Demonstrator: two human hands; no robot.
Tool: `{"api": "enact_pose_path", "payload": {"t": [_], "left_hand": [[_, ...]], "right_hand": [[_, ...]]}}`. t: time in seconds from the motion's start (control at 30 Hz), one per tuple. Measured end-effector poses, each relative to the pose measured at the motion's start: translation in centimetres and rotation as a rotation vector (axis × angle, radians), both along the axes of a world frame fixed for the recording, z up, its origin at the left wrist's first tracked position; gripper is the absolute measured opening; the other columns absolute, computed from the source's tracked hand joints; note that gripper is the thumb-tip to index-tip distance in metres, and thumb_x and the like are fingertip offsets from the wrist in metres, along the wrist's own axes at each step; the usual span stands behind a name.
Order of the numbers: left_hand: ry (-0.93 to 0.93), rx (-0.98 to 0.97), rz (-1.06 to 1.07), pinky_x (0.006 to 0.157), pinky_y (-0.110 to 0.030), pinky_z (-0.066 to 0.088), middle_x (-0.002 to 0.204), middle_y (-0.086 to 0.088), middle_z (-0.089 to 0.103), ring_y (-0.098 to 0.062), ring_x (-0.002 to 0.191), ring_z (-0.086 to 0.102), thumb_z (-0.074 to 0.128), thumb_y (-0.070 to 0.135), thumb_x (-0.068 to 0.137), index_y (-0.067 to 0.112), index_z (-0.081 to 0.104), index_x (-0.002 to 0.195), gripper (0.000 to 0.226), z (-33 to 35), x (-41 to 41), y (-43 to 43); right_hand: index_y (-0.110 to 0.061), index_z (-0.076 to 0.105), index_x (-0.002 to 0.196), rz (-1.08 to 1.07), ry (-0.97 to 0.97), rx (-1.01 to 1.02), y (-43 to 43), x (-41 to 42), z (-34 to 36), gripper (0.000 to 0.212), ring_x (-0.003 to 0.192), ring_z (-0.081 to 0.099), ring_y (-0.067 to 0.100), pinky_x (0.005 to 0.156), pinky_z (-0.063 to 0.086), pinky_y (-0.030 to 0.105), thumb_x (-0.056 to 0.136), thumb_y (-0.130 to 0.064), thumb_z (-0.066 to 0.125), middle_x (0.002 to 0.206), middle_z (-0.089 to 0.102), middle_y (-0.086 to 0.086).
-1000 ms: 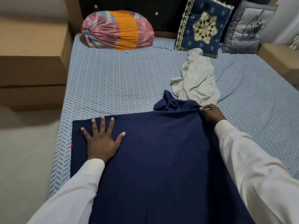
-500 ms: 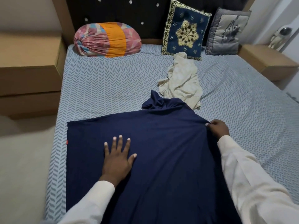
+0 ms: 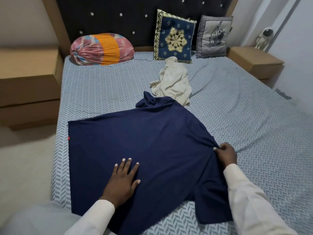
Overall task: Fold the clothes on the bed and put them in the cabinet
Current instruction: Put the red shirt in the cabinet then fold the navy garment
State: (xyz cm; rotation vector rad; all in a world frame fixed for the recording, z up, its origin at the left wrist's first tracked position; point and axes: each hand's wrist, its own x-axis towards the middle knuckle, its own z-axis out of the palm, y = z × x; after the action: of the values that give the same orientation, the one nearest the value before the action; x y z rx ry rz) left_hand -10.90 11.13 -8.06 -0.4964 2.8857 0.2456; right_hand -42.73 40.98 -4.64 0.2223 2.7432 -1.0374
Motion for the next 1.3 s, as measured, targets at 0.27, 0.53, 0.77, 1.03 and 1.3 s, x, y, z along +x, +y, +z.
{"api": "enact_pose_path", "payload": {"t": [0.27,0.53,0.77,1.03,1.3], "left_hand": [[-0.023,0.109,-0.139,0.076,-0.033,0.044,0.115,0.004,0.043,-0.019,0.107,0.048,0.046,0.064,0.084,0.025,0.041,0.116,0.051,4.5,3.4,2.4],[-0.324,0.064,-0.347,0.081,-0.036,0.043,0.120,-0.005,0.052,-0.027,0.107,0.056,0.067,0.061,0.073,0.018,0.047,0.117,0.065,5.6,7.4,7.4],[-0.507,-0.103,-0.296,0.081,-0.037,0.055,0.112,-0.003,0.064,-0.027,0.096,0.065,0.075,0.054,0.067,0.019,0.067,0.110,0.056,6.3,9.6,6.9],[-0.552,-0.275,-0.332,0.083,-0.037,0.053,0.114,-0.006,0.065,-0.027,0.100,0.065,0.064,0.036,0.082,0.017,0.065,0.113,0.037,6.2,10.9,7.1],[-0.513,-0.078,-0.180,0.092,-0.036,0.051,0.125,-0.010,0.061,-0.029,0.111,0.061,0.053,0.026,0.087,0.013,0.061,0.120,0.037,6.7,12.2,4.8]], "right_hand": [[-0.013,0.065,0.087,0.063,-0.342,0.233,7.6,1.5,-5.0,0.089,0.091,0.068,0.031,0.075,0.051,0.035,0.028,-0.078,0.081,0.092,0.068,0.012],[-0.013,0.048,0.065,0.221,-0.356,-0.065,9.1,9.7,2.6,0.039,0.041,0.039,0.015,0.045,0.029,0.022,0.082,-0.028,0.079,0.052,0.044,0.006],[-0.008,0.058,0.076,0.190,-0.249,0.185,11.0,12.5,2.8,0.007,0.067,0.055,0.027,0.063,0.046,0.033,0.073,-0.006,0.065,0.075,0.058,0.015],[-0.016,0.058,0.104,0.270,0.280,0.387,6.7,16.7,1.4,0.035,0.101,0.059,0.035,0.087,0.047,0.043,0.071,-0.025,0.068,0.105,0.062,0.013],[-0.026,0.059,0.098,0.921,0.153,0.398,0.9,20.7,-0.8,0.033,0.093,0.050,0.024,0.083,0.044,0.034,0.065,-0.025,0.063,0.099,0.057,-0.001]]}}
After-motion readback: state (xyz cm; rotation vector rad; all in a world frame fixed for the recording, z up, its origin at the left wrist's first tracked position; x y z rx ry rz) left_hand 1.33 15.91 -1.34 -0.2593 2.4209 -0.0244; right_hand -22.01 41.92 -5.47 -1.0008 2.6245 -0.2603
